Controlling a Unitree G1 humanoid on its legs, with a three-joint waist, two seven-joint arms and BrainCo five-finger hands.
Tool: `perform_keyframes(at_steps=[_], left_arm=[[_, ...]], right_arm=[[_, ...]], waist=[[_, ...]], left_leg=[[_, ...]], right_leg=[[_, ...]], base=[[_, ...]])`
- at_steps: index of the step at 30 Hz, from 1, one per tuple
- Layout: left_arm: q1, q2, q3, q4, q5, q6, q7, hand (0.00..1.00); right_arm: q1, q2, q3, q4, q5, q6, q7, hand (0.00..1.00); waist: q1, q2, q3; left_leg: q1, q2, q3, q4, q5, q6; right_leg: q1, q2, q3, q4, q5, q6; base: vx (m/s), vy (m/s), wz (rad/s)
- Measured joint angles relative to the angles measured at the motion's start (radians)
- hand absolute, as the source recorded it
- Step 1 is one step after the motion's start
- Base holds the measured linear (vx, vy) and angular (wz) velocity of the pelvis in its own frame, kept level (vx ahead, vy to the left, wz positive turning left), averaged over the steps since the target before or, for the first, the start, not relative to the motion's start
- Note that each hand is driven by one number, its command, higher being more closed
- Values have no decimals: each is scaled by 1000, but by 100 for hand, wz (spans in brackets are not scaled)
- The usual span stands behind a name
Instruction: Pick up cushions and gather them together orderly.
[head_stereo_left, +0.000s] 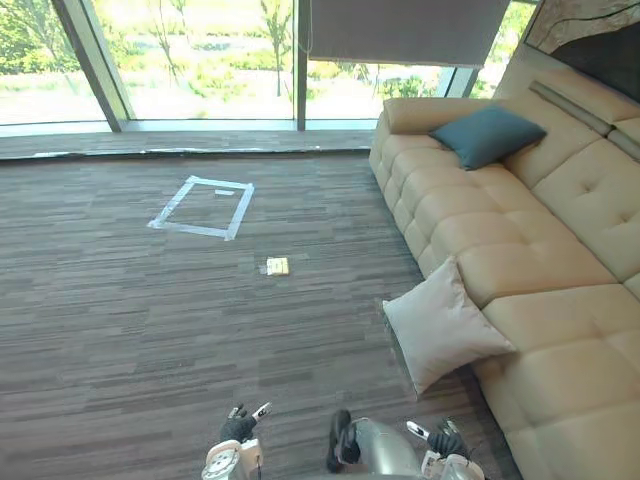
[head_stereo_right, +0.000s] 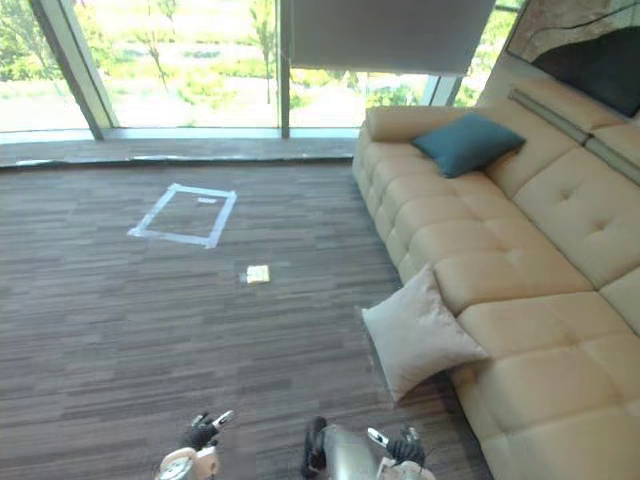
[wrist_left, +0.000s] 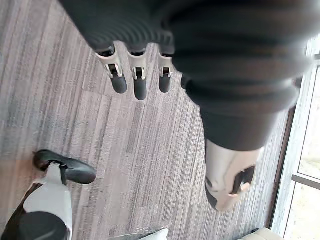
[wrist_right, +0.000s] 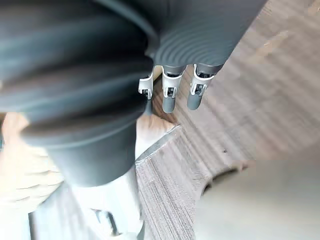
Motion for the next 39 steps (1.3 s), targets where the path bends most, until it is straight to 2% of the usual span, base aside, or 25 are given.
perform_keyframes(at_steps=[1, 3, 4, 6, 7, 10, 12, 14, 15, 16, 17, 18, 19, 20, 21, 23, 24, 26, 29, 30, 32, 35, 37, 38, 39], left_arm=[[0, -16, 1, -1, 7, 0, -2, 0], [-25, -31, 17, 4, 21, 1, -5, 0], [-16, -32, 45, 3, 32, 2, -16, 0], [-3, -24, 68, -31, 33, -1, -16, 0], [3, -8, 66, -46, 33, -2, -16, 0], [15, 2, 57, -71, 32, -5, -17, 0], [12, -6, 56, -81, 29, -20, -16, 0], [11, -8, 53, -79, 20, -32, -15, 0], [11, -8, 52, -78, 16, -33, -15, 0], [12, -4, 45, -70, 7, -37, -15, 0], [22, -1, 27, -56, 1, -40, -16, 0], [20, 26, 28, -47, 1, -40, -15, 0], [22, 35, 28, -43, 1, -40, -15, 0], [25, 58, 28, -30, 2, -40, -15, 0], [25, 63, 28, -27, 2, -39, -14, 0], [24, 63, 29, -21, 3, -38, -8, 0], [24, 61, 28, -7, 2, -30, 5, 0], [33, 56, 17, 13, 2, -20, 8, 0], [33, 62, -15, 38, 2, -20, 6, 0], [32, 64, -19, 42, 2, -20, 6, 0], [30, 76, -33, 51, 3, -20, 4, 0], [28, 48, -34, 62, 3, -21, 2, 0], [33, 42, -9, 34, 2, -21, 2, 0], [37, 33, 10, 12, 0, -21, 3, 0], [42, 19, 10, -3, -1, -22, 4, 0]], right_arm=[[-3, -6, 5, 2, 0, 1, 0, 0], [-5, -13, 3, 1, 0, 3, 2, 0], [-6, -21, 7, 2, 1, 10, 2, 0], [-11, -17, 16, 13, 3, 17, 1, 0], [-23, -13, 30, 35, 3, 20, 2, 0], [-24, -3, 42, 36, 5, 19, 1, 0], [-24, -1, 33, 35, 5, 20, -2, 0], [-23, -1, 32, 36, 5, 20, -6, 0], [-22, -1, 32, 36, 4, 19, -8, 0], [-20, -2, 32, 36, 4, 19, -10, 0], [-5, -9, 32, 30, 3, 19, -10, 0], [1, 4, 43, 35, 2, 21, -11, 0], [3, 14, 48, 35, 2, 21, -11, 0], [5, 40, 56, 30, 1, 18, -9, 0], [3, 45, 64, 29, 1, 17, -9, 0], [-9, 46, 76, 30, 0, 15, -8, 0], [-23, 47, 90, 33, -1, 15, -7, 0], [-35, 47, 112, 39, -14, 15, -7, 0], [-42, 42, 112, 47, -38, 8, -7, 0], [-44, 42, 110, 46, -38, 7, -7, 0], [-44, 42, 93, 47, -37, -1, -7, 0], [-49, 19, 63, 68, -38, -2, -2, 0], [-47, 12, 60, 67, -37, -1, -1, 0], [-44, 4, 66, 65, -36, -1, -1, 0], [-41, -3, 67, 67, -36, 0, -2, 0]], waist=[[-13, 6, -7], [-21, 31, 8], [-13, 48, 20], [0, 37, 36], [8, 17, 41], [20, 2, 41], [43, 4, 42], [46, 3, 41], [46, 4, 41], [46, 7, 39], [45, 30, 20], [45, -2, 15], [46, -10, 10], [46, -47, -11], [47, -55, -16], [54, -50, -14], [57, -35, -9], [57, -9, -17], [54, -1, -20], [52, -1, -20], [40, -11, -21], [44, 23, -23], [42, 22, -15], [45, 36, -6], [52, 42, -4]], left_leg=[[-28, 7, -12, 60, 22, -17], [-126, 49, -50, 320, 99, -4], [-245, 100, -95, 622, 253, -2], [-364, 142, -96, 878, 218, 23], [-425, 146, -95, 901, 188, 32], [-548, 140, -98, 773, 122, 54], [-627, 61, -219, 525, 87, 36], [-659, -22, -392, 370, 106, 3], [-660, -32, -422, 348, 112, -1], [-655, -38, -458, 314, 133, 16], [-634, -16, -463, 280, 204, 38], [-622, -16, -407, 326, 173, 9], [-617, -18, -387, 327, 164, 14], [-601, -7, -310, 324, 143, 36], [-587, 6, -266, 321, 135, 49], [-525, 32, -183, 278, 122, 70], [-460, 48, -124, 212, 119, 73], [-372, 80, -21, 116, 126, 63], [-296, 93, 89, 37, 139, 42], [-288, 95, 103, 31, 141, 38], [-277, 89, 112, 27, 147, 25], [-262, 140, 106, 71, 160, 3], [-346, 198, 67, 285, 163, 10], [-409, 248, 25, 468, 189, 46], [-443, 270, -5, 566, 193, 47]], right_leg=[[7, -3, -8, 7, -38, 7], [68, 15, -16, -13, -84, 10], [168, 48, 11, -75, -103, 3], [309, 85, 78, -150, -124, -13], [374, 85, 118, -181, -134, -16], [463, 85, 217, -236, -150, 1], [510, 65, 333, -235, -193, 32], [526, 52, 419, -217, -245, 56], [527, 52, 437, -206, -259, 64], [532, 56, 476, -181, -291, 80], [546, 76, 535, -148, -333, 103], [546, 62, 593, -97, -370, 121], [536, 54, 606, -76, -371, 124], [486, 36, 631, 11, -364, 136], [455, 23, 609, 53, -350, 161], [405, -37, 452, 83, -337, 207], [372, -110, 247, 87, -342, 217], [338, -166, 16, 44, -341, 214], [296, -193, -130, -44, -290, 219], [287, -196, -149, -59, -273, 213], [280, -187, -123, -122, -145, 200], [330, -140, -127, -152, -160, 176], [363, -116, -134, -168, -171, 158], [402, -90, -124, -184, -182, 141], [427, -76, -108, -187, -197, 132]], base=[[873, -125, 28], [596, -122, 12], [487, -66, -36], [619, -64, -86], [508, -43, -104], [410, 17, -112], [452, 182, -140], [430, 252, -118], [461, 303, -105], [520, 338, -114], [658, 440, -143], [558, 375, -123], [580, 420, -129], [418, 315, -122], [425, 357, -162], [212, 240, -140], [146, 240, -143], [103, 209, -166], [76, 40, -111], [92, -68, -70], [129, -151, -21], [161, -245, -3], [99, -258, -4], [67, -193, -35], [61, -158, -43]])
